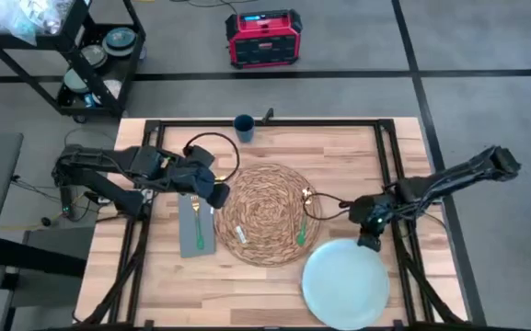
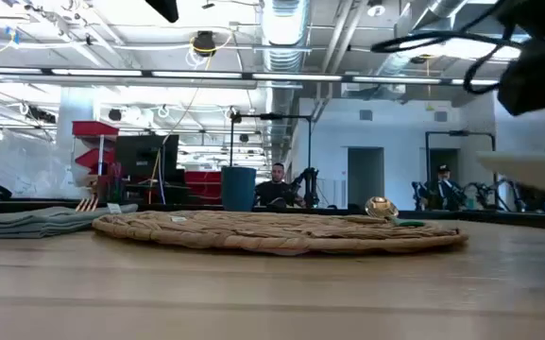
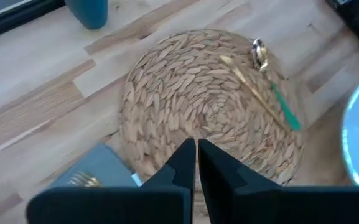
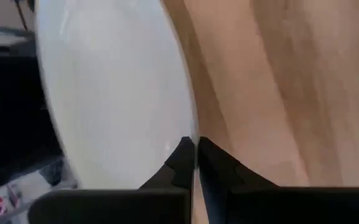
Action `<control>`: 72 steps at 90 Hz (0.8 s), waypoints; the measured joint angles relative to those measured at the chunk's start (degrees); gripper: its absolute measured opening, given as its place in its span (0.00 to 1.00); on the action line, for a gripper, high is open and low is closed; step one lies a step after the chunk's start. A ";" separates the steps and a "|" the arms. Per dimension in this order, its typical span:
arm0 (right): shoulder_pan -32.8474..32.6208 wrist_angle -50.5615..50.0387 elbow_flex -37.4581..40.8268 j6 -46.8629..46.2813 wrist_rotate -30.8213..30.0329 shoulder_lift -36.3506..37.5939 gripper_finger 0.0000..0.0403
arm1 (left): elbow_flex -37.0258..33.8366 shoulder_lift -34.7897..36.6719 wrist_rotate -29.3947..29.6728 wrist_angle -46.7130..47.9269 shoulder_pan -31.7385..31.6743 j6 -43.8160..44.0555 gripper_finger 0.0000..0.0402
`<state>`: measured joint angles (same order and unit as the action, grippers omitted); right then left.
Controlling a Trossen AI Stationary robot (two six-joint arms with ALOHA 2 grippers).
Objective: Set table place
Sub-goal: Put the white plate on the tablemat to the left of the gold table knife
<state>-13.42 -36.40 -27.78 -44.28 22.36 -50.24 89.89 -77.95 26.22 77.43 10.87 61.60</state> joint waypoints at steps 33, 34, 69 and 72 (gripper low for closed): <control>17.40 -4.81 -14.04 24.62 -0.47 -15.08 0.00 | -0.02 0.00 0.16 10.64 0.00 2.15 0.00; 18.05 -4.91 -14.61 25.40 -0.46 -15.76 0.00 | -0.02 0.00 0.23 10.87 0.01 2.16 0.00; 34.27 -5.39 -44.11 47.67 -0.12 -41.52 0.00 | -0.08 0.62 4.43 12.58 0.99 -0.10 0.00; 34.68 -5.71 -46.97 48.70 -0.15 -43.75 0.00 | -0.36 1.03 4.98 12.34 1.27 -0.26 0.00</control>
<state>21.26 -42.11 -74.75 4.41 22.22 -93.99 89.53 -76.93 31.19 89.77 12.14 61.34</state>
